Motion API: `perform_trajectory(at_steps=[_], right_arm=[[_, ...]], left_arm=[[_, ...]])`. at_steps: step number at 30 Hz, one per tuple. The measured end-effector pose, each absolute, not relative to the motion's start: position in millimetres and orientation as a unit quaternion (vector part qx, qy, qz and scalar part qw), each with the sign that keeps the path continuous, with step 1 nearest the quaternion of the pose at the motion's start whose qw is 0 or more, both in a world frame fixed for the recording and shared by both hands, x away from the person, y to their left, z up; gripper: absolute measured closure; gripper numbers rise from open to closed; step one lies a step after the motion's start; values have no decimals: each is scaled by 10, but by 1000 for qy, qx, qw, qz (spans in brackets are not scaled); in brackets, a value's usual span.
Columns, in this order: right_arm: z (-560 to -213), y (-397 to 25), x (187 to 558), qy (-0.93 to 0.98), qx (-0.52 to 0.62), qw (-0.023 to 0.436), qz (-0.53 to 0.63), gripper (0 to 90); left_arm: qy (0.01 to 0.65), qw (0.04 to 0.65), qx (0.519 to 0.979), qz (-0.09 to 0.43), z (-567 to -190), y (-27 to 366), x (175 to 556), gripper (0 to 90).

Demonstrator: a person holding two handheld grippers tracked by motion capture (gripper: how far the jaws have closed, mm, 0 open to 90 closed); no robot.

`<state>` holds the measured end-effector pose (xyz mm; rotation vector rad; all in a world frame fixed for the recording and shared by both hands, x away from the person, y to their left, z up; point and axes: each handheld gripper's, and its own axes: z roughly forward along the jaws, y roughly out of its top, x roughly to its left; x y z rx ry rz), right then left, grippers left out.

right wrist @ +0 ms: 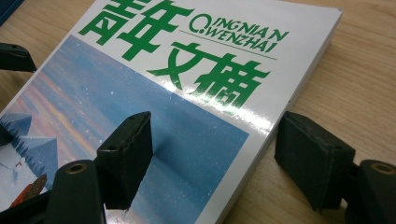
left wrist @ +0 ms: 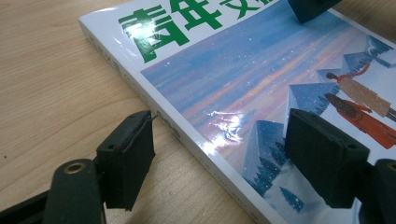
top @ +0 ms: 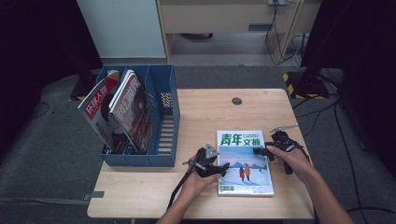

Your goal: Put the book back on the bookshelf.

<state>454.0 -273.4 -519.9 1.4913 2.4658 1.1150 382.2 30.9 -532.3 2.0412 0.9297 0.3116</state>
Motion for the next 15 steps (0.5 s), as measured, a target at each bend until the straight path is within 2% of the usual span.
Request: perform_trajectory(at_steps=[5,9,11,15], right_arm=[[-5201,-2755,4517,796,483,26,363,312],[-5204,-2736,4500,795,485,36,362,302],[-5204,-2704,4493,797,484,39,359,264],[-5200,-2703,4496,802,479,42,355,278]], left_arm=[[370,422,817,132,-5314,293,3812,238],[375,423,815,130,-5319,295,3809,238],[376,424,814,130,-5321,295,3806,238],[377,424,814,125,-5324,301,3815,238]])
